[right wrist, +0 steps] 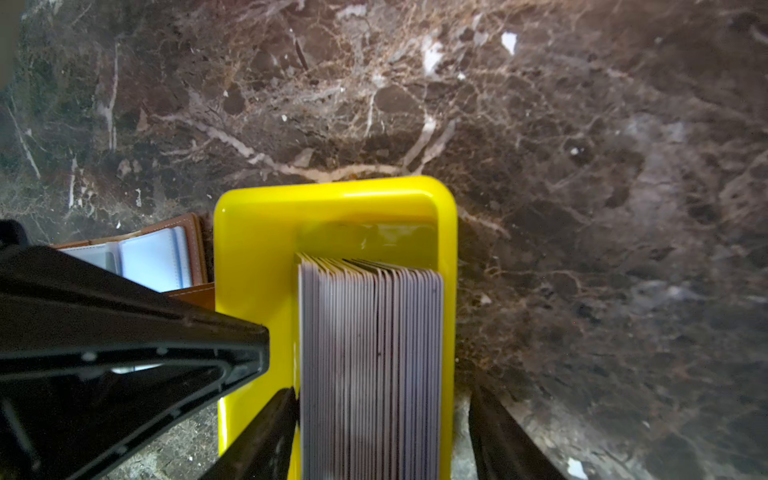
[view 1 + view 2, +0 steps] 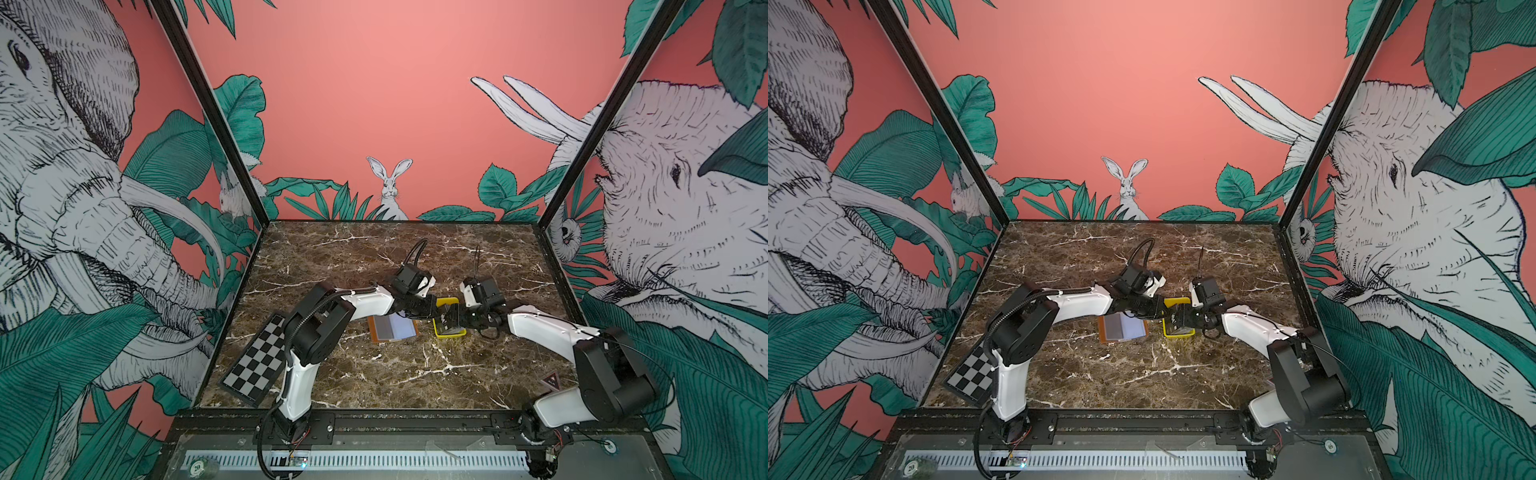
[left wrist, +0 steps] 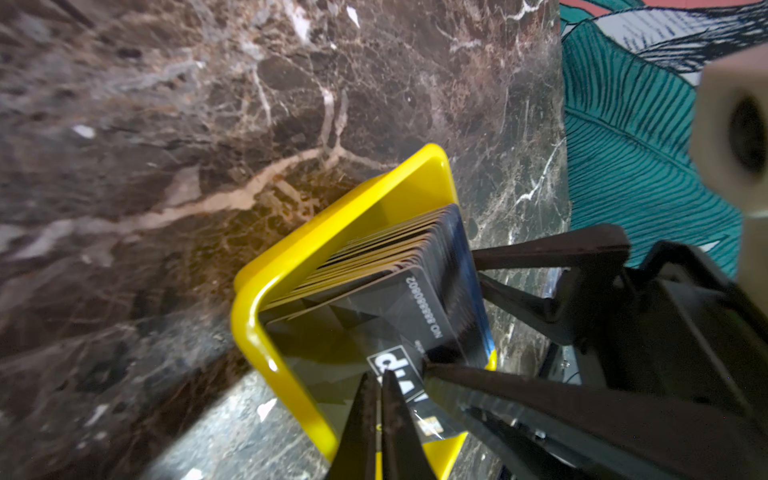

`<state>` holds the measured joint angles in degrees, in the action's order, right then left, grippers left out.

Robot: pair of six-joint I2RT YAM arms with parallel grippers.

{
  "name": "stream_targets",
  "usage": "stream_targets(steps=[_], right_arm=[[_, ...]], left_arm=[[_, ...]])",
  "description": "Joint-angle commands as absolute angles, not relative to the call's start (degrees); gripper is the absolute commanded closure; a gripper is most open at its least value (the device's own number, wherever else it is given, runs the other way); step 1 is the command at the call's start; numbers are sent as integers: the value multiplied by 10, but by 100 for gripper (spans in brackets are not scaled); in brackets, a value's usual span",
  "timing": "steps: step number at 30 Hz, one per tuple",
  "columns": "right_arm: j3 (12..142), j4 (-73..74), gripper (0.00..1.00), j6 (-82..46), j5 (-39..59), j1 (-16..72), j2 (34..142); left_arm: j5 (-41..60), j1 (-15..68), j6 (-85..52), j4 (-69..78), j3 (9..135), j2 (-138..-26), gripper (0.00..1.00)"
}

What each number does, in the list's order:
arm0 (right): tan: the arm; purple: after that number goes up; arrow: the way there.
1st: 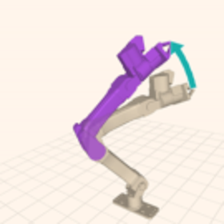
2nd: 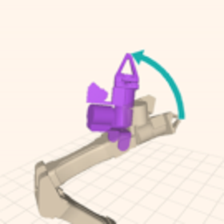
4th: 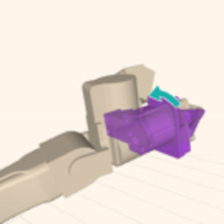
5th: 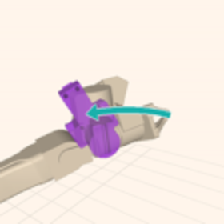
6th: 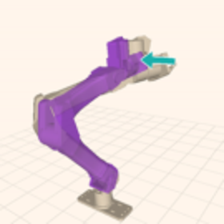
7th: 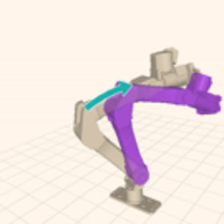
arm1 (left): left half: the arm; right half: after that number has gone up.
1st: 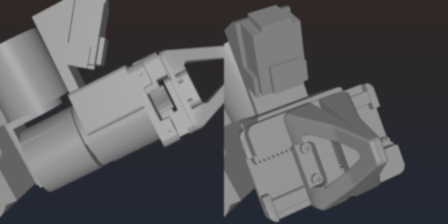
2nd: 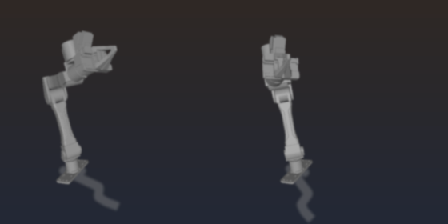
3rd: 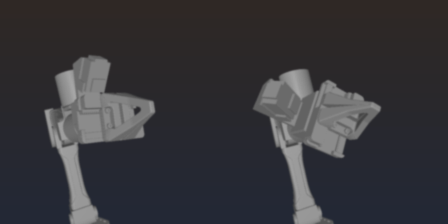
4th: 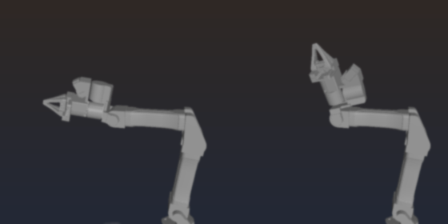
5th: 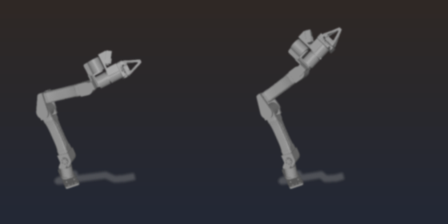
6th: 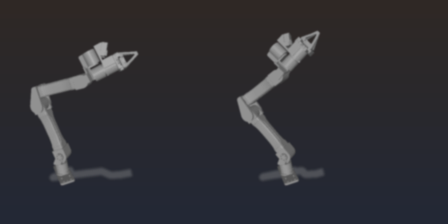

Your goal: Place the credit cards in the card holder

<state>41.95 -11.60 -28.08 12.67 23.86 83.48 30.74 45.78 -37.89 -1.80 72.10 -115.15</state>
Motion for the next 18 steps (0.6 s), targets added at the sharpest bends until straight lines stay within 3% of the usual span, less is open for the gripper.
stream_targets(steps=[1,13,18], right_arm=[[429,-133,35,-280,113,233,819],[433,-149,35,-288,128,233,783],[438,-167,52,-305,144,234,749]], left_arm=[[307,463,-373,-44,731,-1163,89],[314,469,-377,-51,748,-1184,87],[313,469,-378,-49,749,-1184,87]])
